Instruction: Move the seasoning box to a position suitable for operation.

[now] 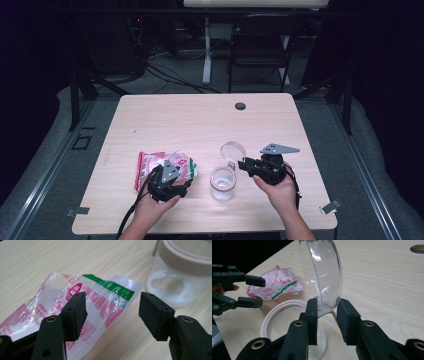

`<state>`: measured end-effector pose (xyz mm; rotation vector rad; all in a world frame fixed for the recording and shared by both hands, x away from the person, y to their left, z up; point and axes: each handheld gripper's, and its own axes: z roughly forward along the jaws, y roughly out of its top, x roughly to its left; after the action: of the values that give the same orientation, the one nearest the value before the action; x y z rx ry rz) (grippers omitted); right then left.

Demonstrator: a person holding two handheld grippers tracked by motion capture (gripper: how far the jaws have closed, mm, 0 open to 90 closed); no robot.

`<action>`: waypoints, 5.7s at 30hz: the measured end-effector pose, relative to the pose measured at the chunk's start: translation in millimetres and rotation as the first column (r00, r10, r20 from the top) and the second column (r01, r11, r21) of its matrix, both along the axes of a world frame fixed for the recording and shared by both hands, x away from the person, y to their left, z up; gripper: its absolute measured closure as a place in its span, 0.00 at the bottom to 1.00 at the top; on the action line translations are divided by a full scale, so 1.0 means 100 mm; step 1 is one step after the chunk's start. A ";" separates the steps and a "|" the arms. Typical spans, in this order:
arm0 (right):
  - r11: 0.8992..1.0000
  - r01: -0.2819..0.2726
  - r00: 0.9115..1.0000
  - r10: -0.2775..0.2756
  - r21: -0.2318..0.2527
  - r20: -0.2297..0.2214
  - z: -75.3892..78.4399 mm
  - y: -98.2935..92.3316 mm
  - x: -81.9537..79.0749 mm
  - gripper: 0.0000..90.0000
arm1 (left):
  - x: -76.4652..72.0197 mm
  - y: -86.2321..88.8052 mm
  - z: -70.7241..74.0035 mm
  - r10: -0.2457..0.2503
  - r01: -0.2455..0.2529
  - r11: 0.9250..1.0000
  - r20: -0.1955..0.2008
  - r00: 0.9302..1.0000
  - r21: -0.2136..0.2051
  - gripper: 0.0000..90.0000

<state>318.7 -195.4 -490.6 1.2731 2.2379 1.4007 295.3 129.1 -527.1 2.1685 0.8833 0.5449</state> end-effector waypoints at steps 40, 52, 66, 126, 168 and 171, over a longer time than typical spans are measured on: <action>0.999 0.024 0.999 -0.022 -0.030 0.034 0.01 -0.09 -0.25 0.74 | 0.25 -0.19 -0.34 0.050 -0.072 0.974 0.106 0.993 0.214 0.48; 0.999 0.022 0.999 -0.021 -0.033 0.034 0.00 -0.09 -0.25 0.74 | 0.33 -0.13 -0.38 0.106 -0.124 0.968 0.089 0.990 0.217 0.65; 0.999 0.024 0.999 -0.023 -0.033 0.028 -0.01 -0.11 -0.24 0.74 | 0.48 0.12 -0.34 0.174 -0.172 0.982 -0.028 0.984 0.078 0.97; 0.999 0.033 0.999 -0.032 -0.033 0.039 -0.02 -0.10 -0.23 0.74 | 0.37 0.88 0.31 0.267 -0.265 0.952 -0.010 0.964 -0.154 1.00; 0.994 0.098 0.994 -0.096 -0.044 0.045 -0.03 -0.28 -0.39 0.74 | 0.31 1.02 0.85 0.256 -0.232 0.934 0.054 0.965 -0.273 1.00; 0.993 0.109 0.993 -0.107 -0.036 0.045 -0.03 -0.31 -0.41 0.74 | 0.31 0.87 0.87 0.202 -0.181 0.947 0.055 0.978 -0.266 1.00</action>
<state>277.2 -226.7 -493.4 1.3178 2.1237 1.3275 326.6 216.3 -440.1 1.8229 1.0650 0.5738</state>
